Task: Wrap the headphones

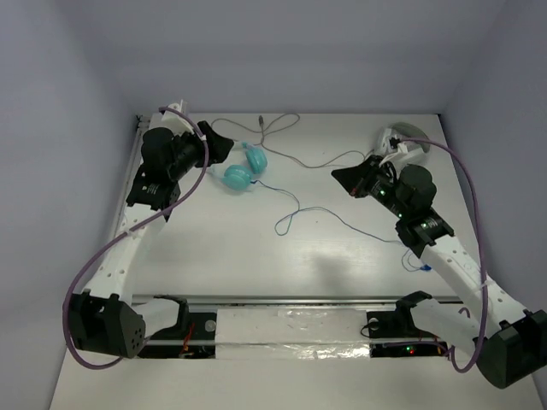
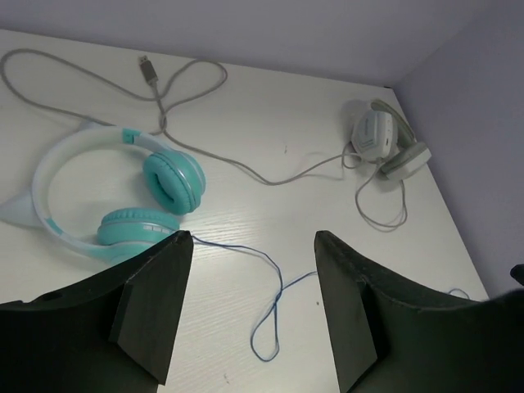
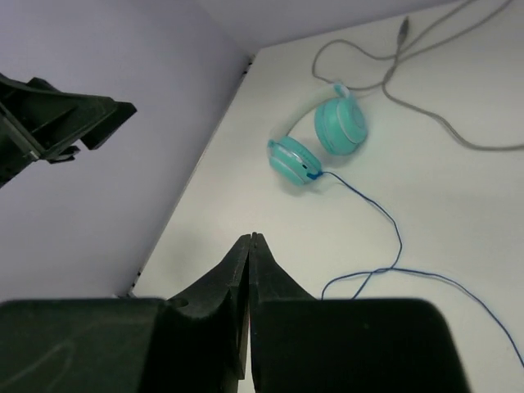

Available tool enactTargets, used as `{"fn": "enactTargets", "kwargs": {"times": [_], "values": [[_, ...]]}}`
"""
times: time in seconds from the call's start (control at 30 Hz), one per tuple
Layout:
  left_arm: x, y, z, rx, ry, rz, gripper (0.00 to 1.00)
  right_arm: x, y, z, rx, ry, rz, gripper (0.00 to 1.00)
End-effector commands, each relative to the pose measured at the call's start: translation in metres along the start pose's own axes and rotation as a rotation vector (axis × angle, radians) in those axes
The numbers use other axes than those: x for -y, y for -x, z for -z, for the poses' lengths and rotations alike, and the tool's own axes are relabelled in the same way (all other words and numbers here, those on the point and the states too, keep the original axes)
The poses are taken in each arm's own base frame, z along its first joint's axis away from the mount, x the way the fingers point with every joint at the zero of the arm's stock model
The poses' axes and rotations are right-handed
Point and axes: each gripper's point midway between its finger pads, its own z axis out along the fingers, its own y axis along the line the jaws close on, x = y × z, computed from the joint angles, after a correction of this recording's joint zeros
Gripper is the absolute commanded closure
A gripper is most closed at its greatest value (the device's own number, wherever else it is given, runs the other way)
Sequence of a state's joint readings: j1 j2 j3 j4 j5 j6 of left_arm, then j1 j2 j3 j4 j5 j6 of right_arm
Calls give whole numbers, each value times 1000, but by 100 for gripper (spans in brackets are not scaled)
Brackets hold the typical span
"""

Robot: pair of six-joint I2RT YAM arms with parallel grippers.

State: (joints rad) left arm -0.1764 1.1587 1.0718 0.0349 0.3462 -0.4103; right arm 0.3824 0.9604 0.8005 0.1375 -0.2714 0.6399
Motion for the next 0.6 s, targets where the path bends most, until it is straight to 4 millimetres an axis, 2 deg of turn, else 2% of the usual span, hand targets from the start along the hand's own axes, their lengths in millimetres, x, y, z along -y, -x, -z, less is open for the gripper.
{"fn": "enactTargets", "kwargs": {"times": [0.0, 0.07, 0.1, 0.2, 0.23, 0.27, 0.3, 0.37, 0.4, 0.43, 0.47, 0.5, 0.57], "values": [[-7, 13, -8, 21, 39, -50, 42, -6, 2, 0, 29, 30, 16, 98], [-14, 19, -12, 12, 85, -67, 45, -12, -4, 0, 15, 52, 18, 100], [-22, 17, -21, -2, 108, -71, 47, -12, -5, 1, 12, 51, 21, 100], [-40, 23, -44, -27, 176, -113, 76, -18, -5, 5, 8, 68, 29, 100], [-47, 24, -51, -40, 204, -132, 90, -19, -5, 7, 13, 69, 32, 100], [-52, 33, -57, -51, 233, -172, 100, -20, -4, 10, 16, 74, 33, 100], [-70, 20, -74, -97, 275, -186, 100, -24, -5, 12, 18, 85, 33, 100], [-81, 24, -87, -108, 301, -233, 100, -28, -3, 20, 29, 94, 36, 100], [-93, 13, -99, -140, 314, -253, 100, -27, -4, 22, 28, 89, 36, 100], [-95, 12, -105, -144, 309, -265, 100, -29, -2, 25, 33, 89, 38, 100], [-99, 17, -112, -129, 300, -280, 100, -29, -2, 26, 32, 86, 41, 100], [-101, 7, -121, -163, 261, -317, 92, -28, -4, 28, 24, 84, 40, 100], [-110, 14, -131, -163, 243, -340, 74, -28, -3, 30, 27, 78, 41, 100]]}}
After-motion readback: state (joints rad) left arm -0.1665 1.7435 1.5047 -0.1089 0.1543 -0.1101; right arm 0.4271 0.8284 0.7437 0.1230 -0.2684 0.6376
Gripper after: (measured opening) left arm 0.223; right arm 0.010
